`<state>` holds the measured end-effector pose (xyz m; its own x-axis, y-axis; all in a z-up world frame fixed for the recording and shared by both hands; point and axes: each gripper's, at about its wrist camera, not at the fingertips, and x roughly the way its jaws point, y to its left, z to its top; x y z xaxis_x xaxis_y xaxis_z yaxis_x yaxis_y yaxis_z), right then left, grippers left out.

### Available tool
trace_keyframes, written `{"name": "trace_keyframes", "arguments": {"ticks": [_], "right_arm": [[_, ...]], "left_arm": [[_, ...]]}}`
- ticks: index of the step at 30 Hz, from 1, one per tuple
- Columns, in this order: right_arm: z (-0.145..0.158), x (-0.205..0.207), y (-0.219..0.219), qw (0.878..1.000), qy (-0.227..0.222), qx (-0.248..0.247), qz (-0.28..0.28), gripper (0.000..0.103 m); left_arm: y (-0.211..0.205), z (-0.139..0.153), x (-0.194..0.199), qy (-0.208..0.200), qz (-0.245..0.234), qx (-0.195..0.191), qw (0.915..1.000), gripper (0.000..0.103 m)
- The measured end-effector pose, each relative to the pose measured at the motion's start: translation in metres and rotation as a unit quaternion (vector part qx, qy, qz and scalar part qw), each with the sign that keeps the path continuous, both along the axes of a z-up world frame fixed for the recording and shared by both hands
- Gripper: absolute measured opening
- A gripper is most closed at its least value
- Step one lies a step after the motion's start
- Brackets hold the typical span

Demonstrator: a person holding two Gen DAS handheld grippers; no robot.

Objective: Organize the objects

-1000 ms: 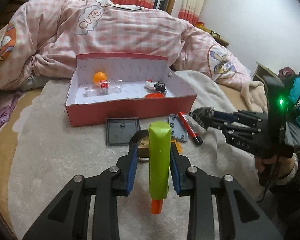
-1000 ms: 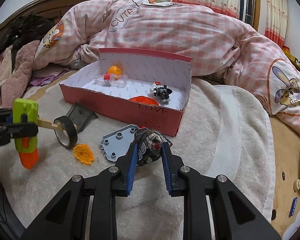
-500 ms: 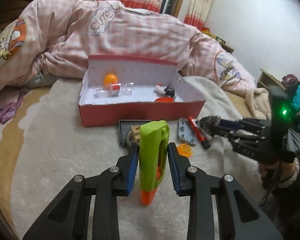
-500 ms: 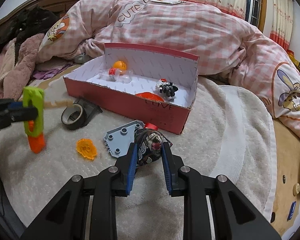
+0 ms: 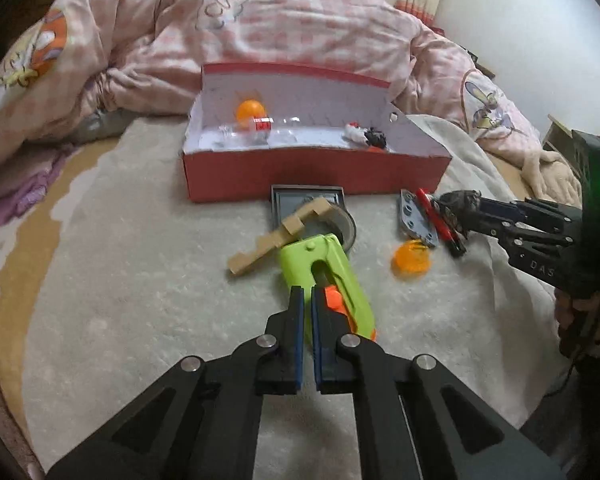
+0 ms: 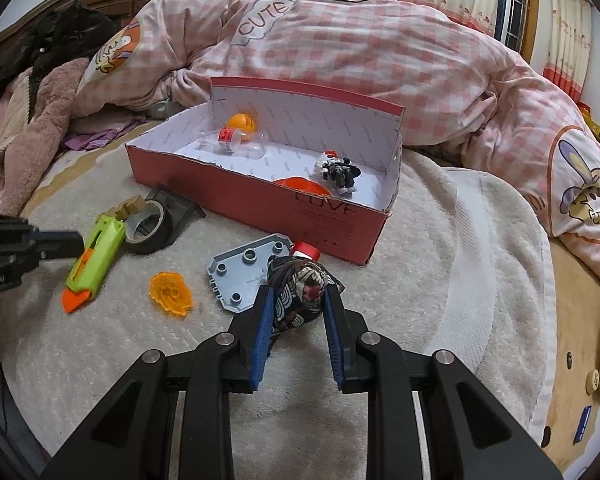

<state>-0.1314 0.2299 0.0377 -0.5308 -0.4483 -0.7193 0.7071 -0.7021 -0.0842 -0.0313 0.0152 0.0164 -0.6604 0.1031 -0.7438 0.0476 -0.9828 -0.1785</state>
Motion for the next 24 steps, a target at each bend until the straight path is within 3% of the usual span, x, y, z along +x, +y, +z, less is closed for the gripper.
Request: {"name": "trace_keyframes", "arguments": {"ticks": [3,4,6,7,8,9,12,13,15,16,21,24], "right_arm": [[0.000,0.000,0.000,1.000,0.001,0.001,0.000,0.025],[0.000,0.000,0.000,1.000,0.001,0.002,0.000,0.025],[0.000,0.000,-0.001,1.000,0.001,0.003,-0.001,0.025],[0.000,0.000,-0.001,1.000,0.001,0.003,-0.002,0.025],[0.000,-0.001,-0.001,1.000,0.001,0.003,-0.001,0.025],[0.000,0.000,-0.001,1.000,0.001,0.003,0.000,0.025],[-0.001,0.000,0.000,1.000,0.001,0.004,0.003,0.025],[-0.002,0.000,0.000,1.000,0.001,0.006,0.003,0.025],[-0.002,0.000,0.002,1.000,0.001,0.006,0.003,0.025],[-0.001,0.000,0.003,1.000,0.001,0.004,0.002,0.025],[0.012,0.003,0.010,1.000,0.011,-0.019,-0.004,0.025],[0.026,0.004,0.015,0.999,0.024,-0.044,-0.012,0.025]], "left_arm": [[0.004,0.000,0.001,0.002,-0.004,-0.016,0.9999,0.004],[0.005,-0.001,0.001,0.001,-0.001,-0.019,0.9998,0.014],[0.006,-0.002,-0.003,-0.004,0.005,-0.017,0.9998,0.066],[0.005,-0.005,-0.006,-0.010,-0.001,0.005,0.9999,0.098],[0.004,-0.009,-0.009,-0.017,-0.005,0.033,0.9993,0.103],[0.006,-0.013,-0.012,-0.029,-0.006,0.048,0.9984,0.103],[0.017,-0.017,-0.015,-0.030,-0.006,0.022,0.9993,0.102],[0.021,-0.017,-0.015,-0.022,-0.012,0.022,0.9994,0.096],[0.026,-0.016,-0.016,-0.011,-0.005,0.006,0.9999,0.052],[0.026,-0.016,-0.016,-0.010,0.008,-0.005,0.9999,0.038],[0.020,-0.008,-0.008,-0.001,-0.002,0.019,0.9998,0.034],[0.019,0.014,0.004,0.033,-0.016,0.022,0.9991,0.020]]}}
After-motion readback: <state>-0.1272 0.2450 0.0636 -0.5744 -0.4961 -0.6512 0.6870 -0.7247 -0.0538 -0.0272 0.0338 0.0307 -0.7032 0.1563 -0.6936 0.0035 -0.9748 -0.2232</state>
